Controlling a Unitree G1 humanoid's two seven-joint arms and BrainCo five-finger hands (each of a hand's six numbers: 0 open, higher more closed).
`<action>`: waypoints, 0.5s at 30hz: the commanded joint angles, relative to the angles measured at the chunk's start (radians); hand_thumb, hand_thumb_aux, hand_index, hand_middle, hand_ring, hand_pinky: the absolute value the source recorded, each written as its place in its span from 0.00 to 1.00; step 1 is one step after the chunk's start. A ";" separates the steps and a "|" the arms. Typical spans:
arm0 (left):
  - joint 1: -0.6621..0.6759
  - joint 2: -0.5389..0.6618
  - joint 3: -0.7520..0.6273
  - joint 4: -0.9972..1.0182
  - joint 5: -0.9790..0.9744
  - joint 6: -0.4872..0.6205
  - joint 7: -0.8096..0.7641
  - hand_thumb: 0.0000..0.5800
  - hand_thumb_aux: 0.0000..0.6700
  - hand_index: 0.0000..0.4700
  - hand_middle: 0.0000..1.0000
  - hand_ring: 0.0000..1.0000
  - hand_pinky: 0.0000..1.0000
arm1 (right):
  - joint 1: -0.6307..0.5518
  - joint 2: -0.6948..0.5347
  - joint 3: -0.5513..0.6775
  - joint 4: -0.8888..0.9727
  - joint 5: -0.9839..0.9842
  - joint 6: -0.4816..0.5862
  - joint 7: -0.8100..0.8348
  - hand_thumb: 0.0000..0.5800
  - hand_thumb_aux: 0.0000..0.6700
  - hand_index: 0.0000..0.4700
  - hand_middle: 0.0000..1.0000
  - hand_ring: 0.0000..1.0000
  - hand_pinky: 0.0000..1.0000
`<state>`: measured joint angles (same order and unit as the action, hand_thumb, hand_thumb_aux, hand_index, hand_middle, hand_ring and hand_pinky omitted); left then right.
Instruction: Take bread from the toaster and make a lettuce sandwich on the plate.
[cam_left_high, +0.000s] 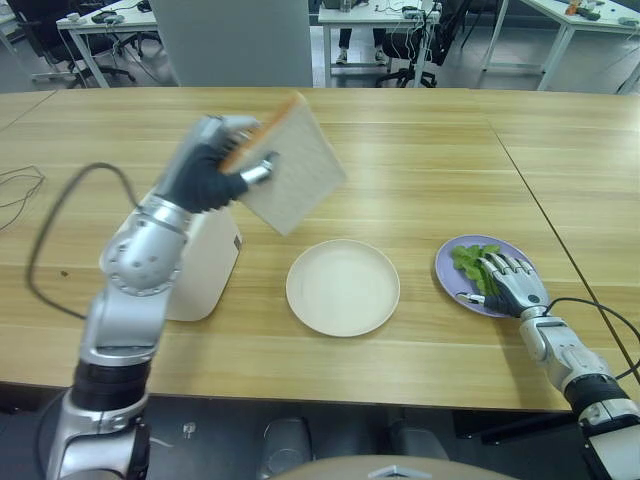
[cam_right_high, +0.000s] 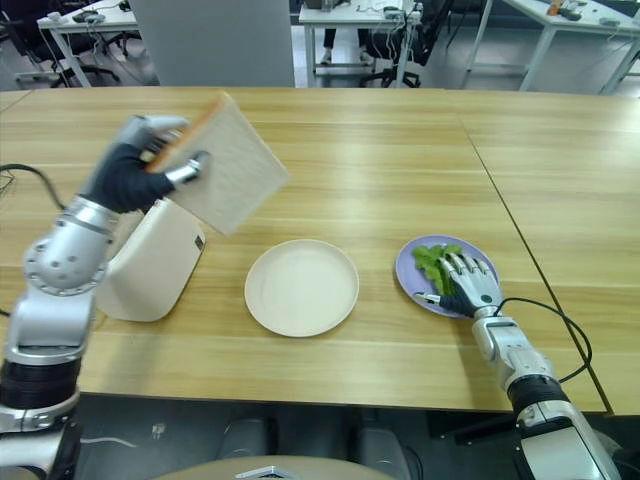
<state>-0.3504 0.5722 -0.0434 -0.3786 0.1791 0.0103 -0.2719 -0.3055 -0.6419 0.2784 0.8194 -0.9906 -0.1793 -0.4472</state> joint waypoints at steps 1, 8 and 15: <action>-0.030 -0.053 -0.141 0.114 0.043 0.003 -0.074 1.00 1.00 0.98 1.00 1.00 1.00 | -0.001 -0.020 0.019 -0.008 0.023 0.026 -0.018 0.87 0.64 0.63 0.00 0.00 0.00; -0.118 -0.174 -0.306 0.424 0.107 -0.059 -0.130 1.00 1.00 0.98 1.00 1.00 1.00 | 0.011 -0.042 0.018 -0.075 0.062 0.031 -0.027 1.00 1.00 0.98 0.00 0.00 0.00; -0.209 -0.287 -0.390 0.891 0.152 -0.143 -0.146 1.00 1.00 0.98 1.00 1.00 1.00 | 0.043 -0.055 0.016 -0.160 0.092 0.016 -0.021 1.00 1.00 0.98 0.00 0.00 0.00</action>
<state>-0.5341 0.2931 -0.4120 0.3832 0.3083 -0.1060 -0.4058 -0.2780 -0.6863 0.2854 0.6986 -0.9161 -0.1545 -0.4754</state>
